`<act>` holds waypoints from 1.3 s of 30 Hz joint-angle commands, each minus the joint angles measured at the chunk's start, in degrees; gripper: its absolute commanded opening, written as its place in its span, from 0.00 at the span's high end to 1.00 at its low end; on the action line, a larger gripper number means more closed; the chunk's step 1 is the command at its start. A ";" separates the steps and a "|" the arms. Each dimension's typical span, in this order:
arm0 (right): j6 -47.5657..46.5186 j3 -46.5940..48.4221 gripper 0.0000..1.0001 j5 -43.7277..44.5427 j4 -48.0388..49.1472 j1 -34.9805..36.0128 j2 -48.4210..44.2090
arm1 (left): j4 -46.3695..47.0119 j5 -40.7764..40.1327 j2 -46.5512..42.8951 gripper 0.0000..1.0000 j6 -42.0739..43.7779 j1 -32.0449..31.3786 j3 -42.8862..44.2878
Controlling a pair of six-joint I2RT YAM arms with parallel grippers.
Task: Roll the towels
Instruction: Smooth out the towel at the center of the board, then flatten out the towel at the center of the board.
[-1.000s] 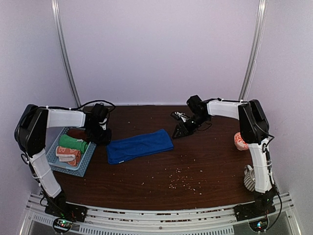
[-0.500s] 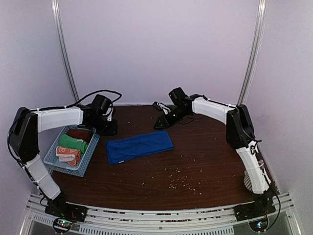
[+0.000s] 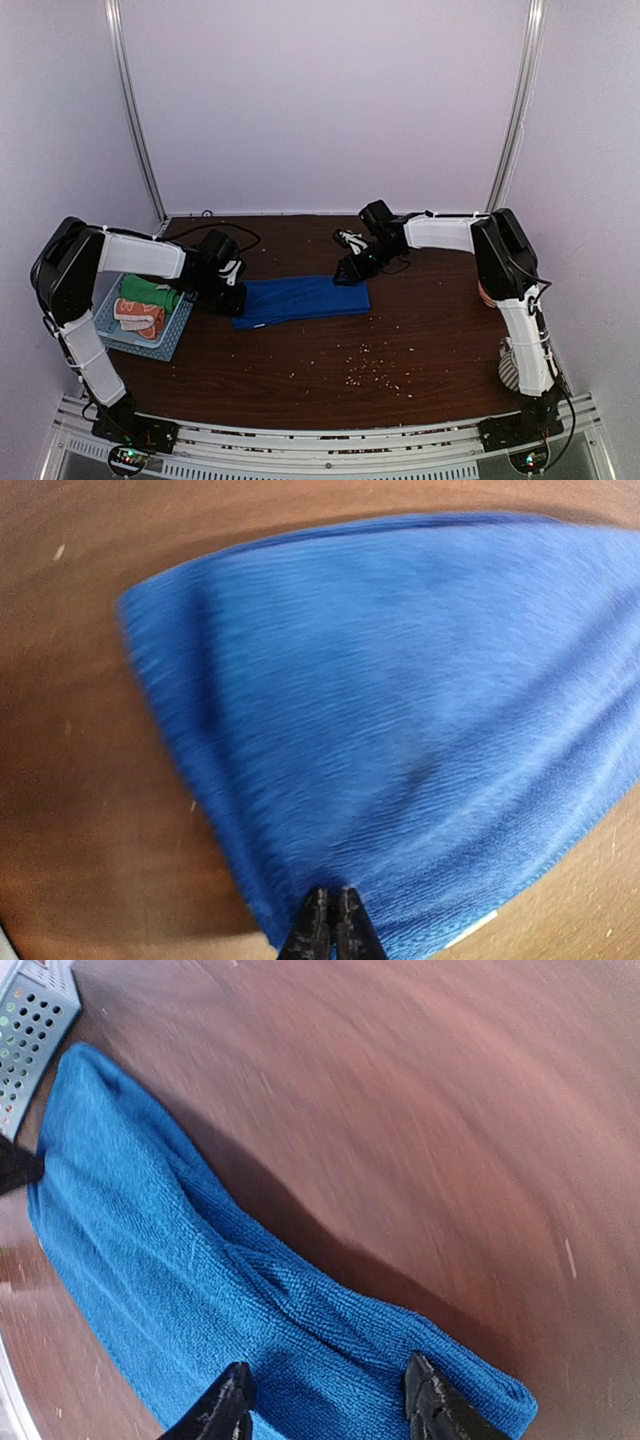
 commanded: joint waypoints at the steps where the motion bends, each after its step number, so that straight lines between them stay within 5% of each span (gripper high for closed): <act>1: 2.83 -17.27 0.46 3.33 -1.99 -2.69 -7.53 | -0.31 -1.87 4.83 0.95 3.30 0.26 6.36; 7: -4.38 -29.60 0.45 -12.95 -5.09 1.79 -22.39 | -5.13 -4.14 10.75 0.90 10.45 0.36 21.20; 13: -8.68 -24.77 0.40 -6.20 -4.89 0.47 -29.92 | -2.43 3.98 8.33 0.84 11.51 0.25 27.33; 14: -7.67 -24.88 0.35 -5.25 -3.58 -1.56 -30.32 | -1.70 5.75 8.27 0.83 10.99 0.18 27.23; 16: -6.21 -24.54 0.02 -4.19 -1.56 -4.80 -30.65 | -1.10 9.01 8.65 0.83 9.95 -0.24 26.94; 17: -6.18 -24.40 0.00 -2.76 -0.75 -6.19 -31.27 | -0.87 9.69 8.81 0.83 9.43 -0.59 26.68; 24: -8.15 -26.88 0.00 0.02 7.54 -13.15 -37.42 | 0.69 10.17 12.11 0.88 5.37 -1.94 24.29; 33: -21.80 -24.24 0.00 -11.68 -10.31 -12.42 -28.58 | 1.24 4.40 21.69 0.90 5.37 -1.87 29.28; 39: -22.52 -29.03 0.00 -8.99 -7.64 -12.43 -33.60 | 4.60 9.71 31.46 0.91 7.05 -2.46 40.64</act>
